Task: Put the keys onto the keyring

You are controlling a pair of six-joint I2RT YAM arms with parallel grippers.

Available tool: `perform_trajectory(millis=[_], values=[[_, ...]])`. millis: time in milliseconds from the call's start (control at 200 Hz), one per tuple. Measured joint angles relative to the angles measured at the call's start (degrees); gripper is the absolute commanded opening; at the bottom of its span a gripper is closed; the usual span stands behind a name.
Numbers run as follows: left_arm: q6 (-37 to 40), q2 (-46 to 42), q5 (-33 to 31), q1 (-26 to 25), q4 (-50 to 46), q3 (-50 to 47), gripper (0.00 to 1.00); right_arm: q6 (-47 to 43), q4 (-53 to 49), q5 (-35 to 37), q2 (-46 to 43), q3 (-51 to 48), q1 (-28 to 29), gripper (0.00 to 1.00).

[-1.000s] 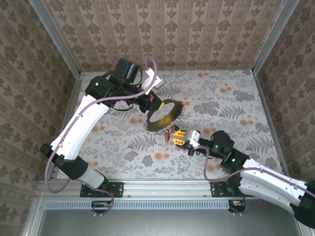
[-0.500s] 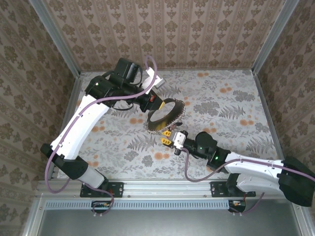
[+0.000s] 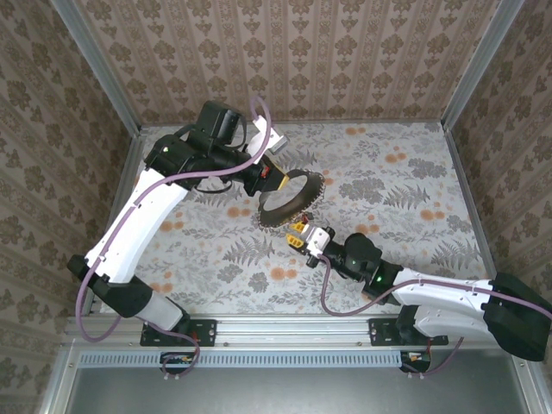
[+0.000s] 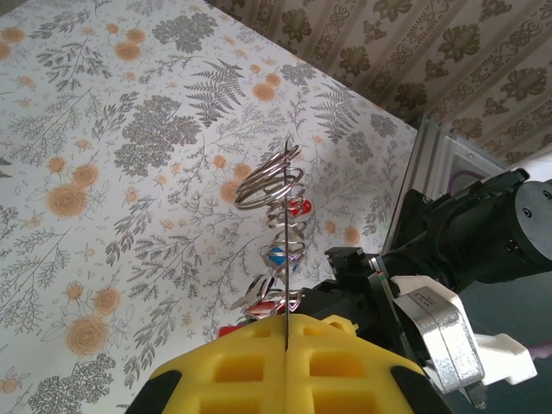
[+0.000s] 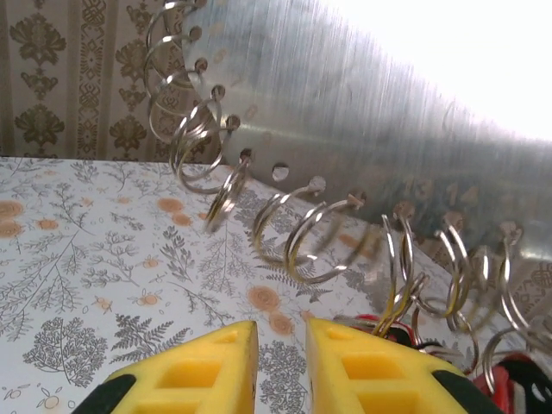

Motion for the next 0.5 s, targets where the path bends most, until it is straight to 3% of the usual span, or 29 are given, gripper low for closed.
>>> perform_trajectory(millis=[500], values=[[0.0,-1.0,0.0,0.0,0.8,-1.2,0.00,1.9,3.5,1.8,-0.8,-0.9,-0.2,0.25]])
